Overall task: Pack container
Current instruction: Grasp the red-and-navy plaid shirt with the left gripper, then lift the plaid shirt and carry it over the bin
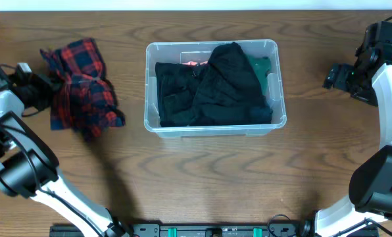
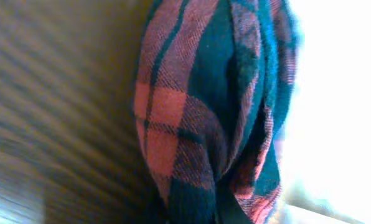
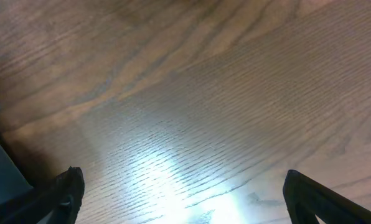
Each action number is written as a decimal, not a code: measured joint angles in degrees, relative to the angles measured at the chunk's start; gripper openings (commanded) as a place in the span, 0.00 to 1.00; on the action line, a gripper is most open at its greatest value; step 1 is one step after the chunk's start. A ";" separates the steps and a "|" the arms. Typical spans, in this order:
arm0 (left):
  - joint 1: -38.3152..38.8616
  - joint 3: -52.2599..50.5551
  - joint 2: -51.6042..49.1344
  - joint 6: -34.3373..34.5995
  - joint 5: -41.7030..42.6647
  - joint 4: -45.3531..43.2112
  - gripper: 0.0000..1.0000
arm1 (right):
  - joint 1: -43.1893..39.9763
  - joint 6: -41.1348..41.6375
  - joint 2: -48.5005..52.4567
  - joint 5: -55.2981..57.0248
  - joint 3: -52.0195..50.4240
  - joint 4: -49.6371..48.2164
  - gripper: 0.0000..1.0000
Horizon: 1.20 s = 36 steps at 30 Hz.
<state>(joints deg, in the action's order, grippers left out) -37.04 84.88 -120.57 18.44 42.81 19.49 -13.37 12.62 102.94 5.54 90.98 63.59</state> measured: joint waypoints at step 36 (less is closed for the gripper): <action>40.09 -0.20 42.77 -6.34 -4.09 11.61 0.06 | 0.00 0.00 0.00 0.02 0.00 0.00 0.99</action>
<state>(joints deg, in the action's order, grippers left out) 3.05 84.68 -77.80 12.10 38.72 31.09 -13.37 12.62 102.94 5.56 90.98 63.59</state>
